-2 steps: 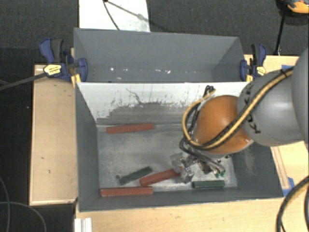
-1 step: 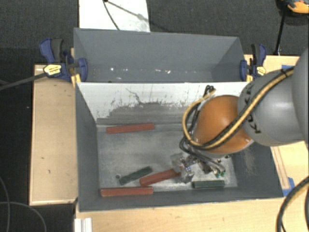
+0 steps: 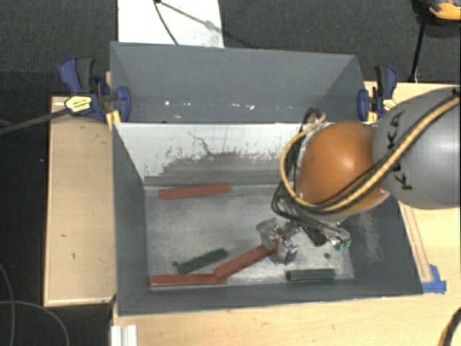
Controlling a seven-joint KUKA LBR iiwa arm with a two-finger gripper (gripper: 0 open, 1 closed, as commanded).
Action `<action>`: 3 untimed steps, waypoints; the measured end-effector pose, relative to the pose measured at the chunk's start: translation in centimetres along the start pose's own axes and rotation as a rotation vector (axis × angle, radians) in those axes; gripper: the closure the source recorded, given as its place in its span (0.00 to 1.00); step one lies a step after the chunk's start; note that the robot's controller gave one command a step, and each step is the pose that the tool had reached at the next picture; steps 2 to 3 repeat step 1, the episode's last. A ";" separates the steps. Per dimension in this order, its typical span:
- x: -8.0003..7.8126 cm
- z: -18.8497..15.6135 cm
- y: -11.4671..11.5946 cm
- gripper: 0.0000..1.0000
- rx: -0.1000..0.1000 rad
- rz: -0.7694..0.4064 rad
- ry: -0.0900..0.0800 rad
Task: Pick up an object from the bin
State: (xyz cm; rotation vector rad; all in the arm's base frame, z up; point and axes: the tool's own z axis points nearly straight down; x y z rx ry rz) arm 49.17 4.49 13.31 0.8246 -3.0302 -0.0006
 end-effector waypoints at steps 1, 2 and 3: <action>0.1 -9.8 -1.6 1.00 0.001 0.061 -0.003; 0.1 -9.8 -1.6 1.00 0.001 0.061 -0.003; 0.1 -9.8 -1.6 1.00 0.001 0.061 -0.003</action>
Offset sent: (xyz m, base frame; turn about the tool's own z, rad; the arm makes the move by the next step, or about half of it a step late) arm 0.0000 0.0000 0.0000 0.0000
